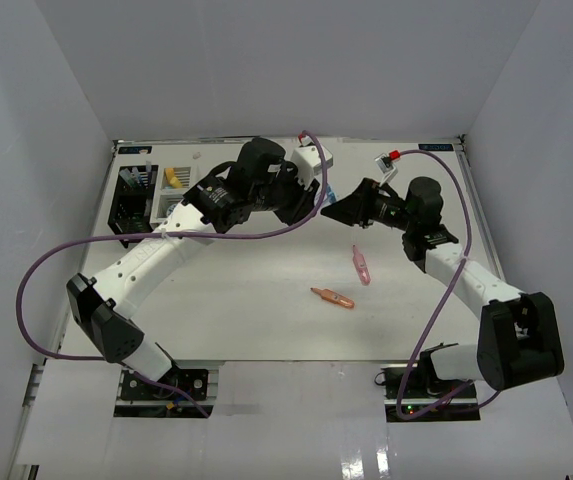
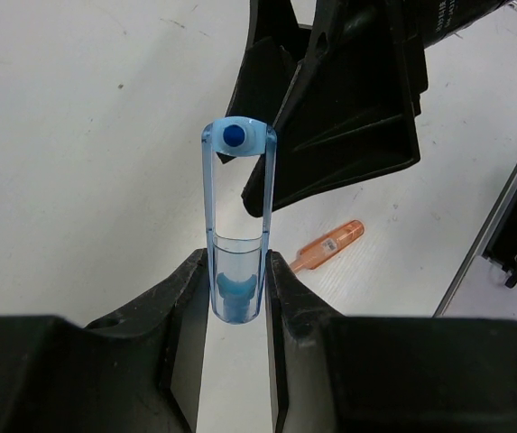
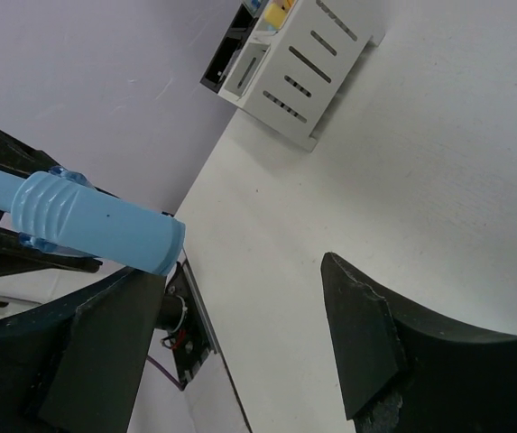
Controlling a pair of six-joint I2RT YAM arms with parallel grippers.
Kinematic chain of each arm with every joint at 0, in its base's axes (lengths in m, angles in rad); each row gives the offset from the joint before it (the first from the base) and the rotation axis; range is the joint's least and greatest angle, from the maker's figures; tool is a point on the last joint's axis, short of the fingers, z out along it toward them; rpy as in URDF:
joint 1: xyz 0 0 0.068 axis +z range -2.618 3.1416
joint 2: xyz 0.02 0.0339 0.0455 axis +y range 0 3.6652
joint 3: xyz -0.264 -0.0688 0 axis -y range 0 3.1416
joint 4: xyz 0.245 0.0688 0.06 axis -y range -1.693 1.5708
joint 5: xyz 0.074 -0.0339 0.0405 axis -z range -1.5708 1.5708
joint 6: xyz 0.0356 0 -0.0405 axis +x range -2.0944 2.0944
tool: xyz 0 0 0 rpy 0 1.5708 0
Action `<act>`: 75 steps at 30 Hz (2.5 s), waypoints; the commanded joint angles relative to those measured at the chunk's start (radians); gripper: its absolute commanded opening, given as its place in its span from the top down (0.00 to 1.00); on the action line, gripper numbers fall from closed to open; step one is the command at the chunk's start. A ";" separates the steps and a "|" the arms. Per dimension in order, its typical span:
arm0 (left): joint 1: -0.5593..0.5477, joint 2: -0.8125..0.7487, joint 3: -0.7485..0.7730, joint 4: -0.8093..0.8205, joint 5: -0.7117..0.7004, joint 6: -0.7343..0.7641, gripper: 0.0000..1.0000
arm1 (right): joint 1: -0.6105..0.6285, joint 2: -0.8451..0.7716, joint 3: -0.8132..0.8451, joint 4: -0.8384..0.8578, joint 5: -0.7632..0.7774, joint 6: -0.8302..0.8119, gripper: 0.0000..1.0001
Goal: Sort the stationery into containers
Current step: Close the pen cap on the pen.
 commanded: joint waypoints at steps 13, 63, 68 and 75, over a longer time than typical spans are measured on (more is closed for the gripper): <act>-0.001 -0.008 -0.047 -0.026 0.007 0.047 1.00 | -0.030 -0.071 0.020 0.019 0.072 -0.042 0.26; -0.001 -0.229 -0.518 0.493 -0.035 0.146 1.00 | -0.101 -0.151 0.184 -0.507 0.183 -0.372 0.19; -0.001 -0.261 -0.590 0.534 -0.044 0.219 1.00 | -0.104 -0.149 0.290 -0.683 0.110 -0.449 0.18; -0.001 -0.255 -0.587 0.577 -0.010 0.334 1.00 | -0.087 -0.123 0.363 -0.823 -0.006 -0.461 0.20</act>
